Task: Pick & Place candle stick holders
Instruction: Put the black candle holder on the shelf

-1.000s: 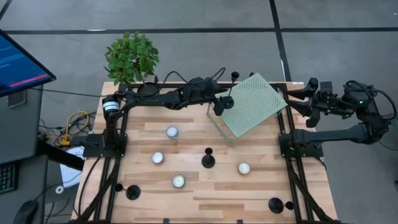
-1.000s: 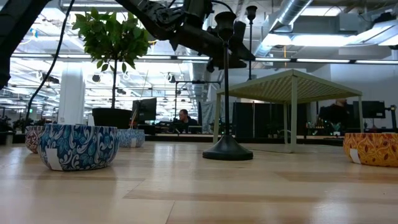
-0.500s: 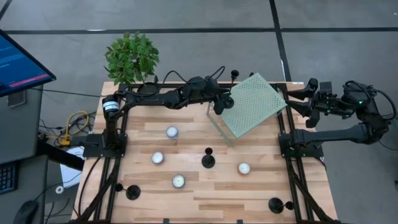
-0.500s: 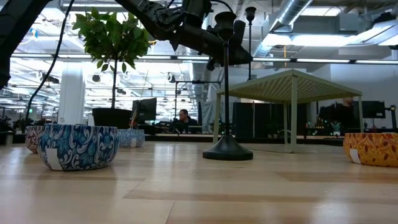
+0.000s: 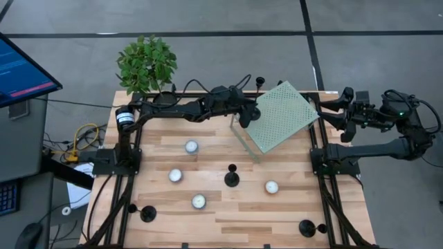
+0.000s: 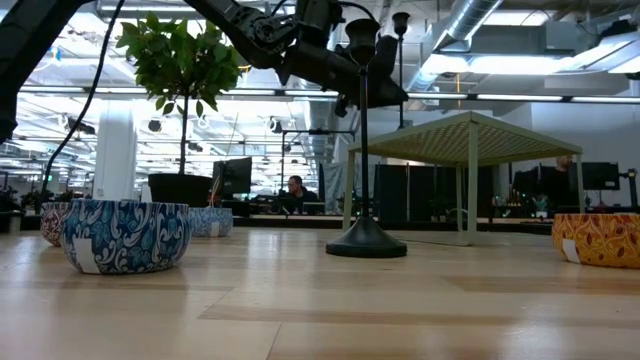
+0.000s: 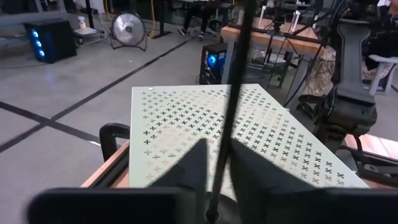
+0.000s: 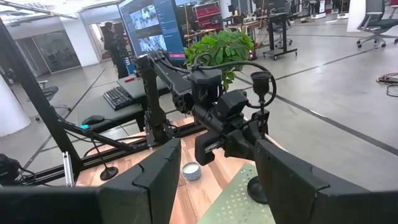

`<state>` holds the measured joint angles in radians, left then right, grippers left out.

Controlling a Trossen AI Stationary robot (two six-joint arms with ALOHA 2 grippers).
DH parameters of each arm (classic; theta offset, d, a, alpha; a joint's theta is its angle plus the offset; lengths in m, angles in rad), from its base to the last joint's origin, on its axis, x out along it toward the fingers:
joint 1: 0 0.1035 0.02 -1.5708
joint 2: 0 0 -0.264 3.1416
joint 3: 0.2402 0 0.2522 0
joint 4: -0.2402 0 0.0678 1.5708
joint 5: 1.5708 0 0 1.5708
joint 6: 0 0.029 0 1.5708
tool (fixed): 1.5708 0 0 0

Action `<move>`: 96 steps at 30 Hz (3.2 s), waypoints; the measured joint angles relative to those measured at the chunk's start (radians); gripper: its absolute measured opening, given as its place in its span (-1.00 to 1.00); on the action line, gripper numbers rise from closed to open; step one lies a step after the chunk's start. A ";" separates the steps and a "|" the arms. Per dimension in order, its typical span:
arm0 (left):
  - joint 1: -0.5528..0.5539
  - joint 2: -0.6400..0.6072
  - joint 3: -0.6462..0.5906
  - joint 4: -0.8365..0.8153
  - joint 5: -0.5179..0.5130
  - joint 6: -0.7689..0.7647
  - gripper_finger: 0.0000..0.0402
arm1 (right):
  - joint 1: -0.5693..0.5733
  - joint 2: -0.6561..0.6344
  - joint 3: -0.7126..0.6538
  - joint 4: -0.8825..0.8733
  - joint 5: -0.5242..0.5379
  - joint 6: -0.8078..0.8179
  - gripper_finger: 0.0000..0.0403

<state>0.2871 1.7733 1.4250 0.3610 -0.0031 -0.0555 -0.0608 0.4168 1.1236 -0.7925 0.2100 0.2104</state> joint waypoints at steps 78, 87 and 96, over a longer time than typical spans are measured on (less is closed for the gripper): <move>-0.019 0.396 0.614 -0.204 -0.081 0.171 -0.46 | 0.000 0.007 0.000 -0.073 0.143 0.001 -0.16; -0.022 0.317 0.613 -0.356 -0.128 0.197 -0.02 | -0.001 0.131 0.001 -0.137 0.329 -0.009 0.23; -0.034 0.141 0.572 -0.530 -0.164 0.209 0.13 | -0.041 0.328 -0.001 -0.115 0.368 -0.073 0.16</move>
<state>0.2531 1.9142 1.9971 -0.1686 -0.1670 0.1532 -0.1014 0.7452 1.1229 -0.9080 0.5776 0.1378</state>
